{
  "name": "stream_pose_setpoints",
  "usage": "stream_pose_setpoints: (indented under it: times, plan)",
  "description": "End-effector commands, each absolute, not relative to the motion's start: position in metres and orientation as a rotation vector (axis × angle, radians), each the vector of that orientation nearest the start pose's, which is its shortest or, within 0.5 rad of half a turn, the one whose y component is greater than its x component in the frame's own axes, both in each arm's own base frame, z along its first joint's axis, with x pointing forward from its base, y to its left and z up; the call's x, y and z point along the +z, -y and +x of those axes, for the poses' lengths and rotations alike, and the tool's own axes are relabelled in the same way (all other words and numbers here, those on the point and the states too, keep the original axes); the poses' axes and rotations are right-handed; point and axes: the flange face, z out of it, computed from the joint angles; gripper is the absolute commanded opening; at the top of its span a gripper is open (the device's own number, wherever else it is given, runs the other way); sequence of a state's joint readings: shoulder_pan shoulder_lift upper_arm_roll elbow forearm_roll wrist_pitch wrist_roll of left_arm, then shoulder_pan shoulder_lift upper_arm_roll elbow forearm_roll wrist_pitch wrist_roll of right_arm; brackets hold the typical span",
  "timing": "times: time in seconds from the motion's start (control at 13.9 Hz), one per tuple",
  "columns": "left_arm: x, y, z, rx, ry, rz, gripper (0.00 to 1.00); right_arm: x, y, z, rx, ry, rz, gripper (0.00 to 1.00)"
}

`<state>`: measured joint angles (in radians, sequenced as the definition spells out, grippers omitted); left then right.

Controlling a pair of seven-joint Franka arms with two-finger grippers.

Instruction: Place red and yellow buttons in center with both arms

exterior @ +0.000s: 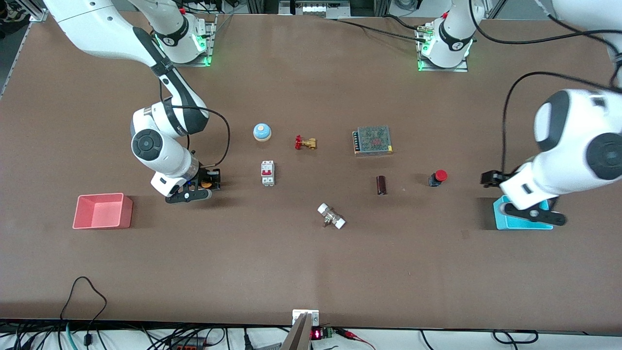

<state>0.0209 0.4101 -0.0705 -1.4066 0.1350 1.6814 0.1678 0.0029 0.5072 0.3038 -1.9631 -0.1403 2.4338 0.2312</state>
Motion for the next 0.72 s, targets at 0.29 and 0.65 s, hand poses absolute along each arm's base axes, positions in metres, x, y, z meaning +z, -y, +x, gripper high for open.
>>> stream_pose_setpoints:
  times: [0.29, 0.65]
  plan:
    - [0.535, -0.020, 0.645, 0.290, -0.385, -3.116, 1.00, 0.243, -0.179, 0.602, -0.041, 0.210, -3.078, 1.00]
    - [0.568, -0.016, 0.627, 0.264, -0.377, -3.118, 1.00, 0.362, -0.147, 0.620, 0.027, 0.065, -3.036, 1.00]
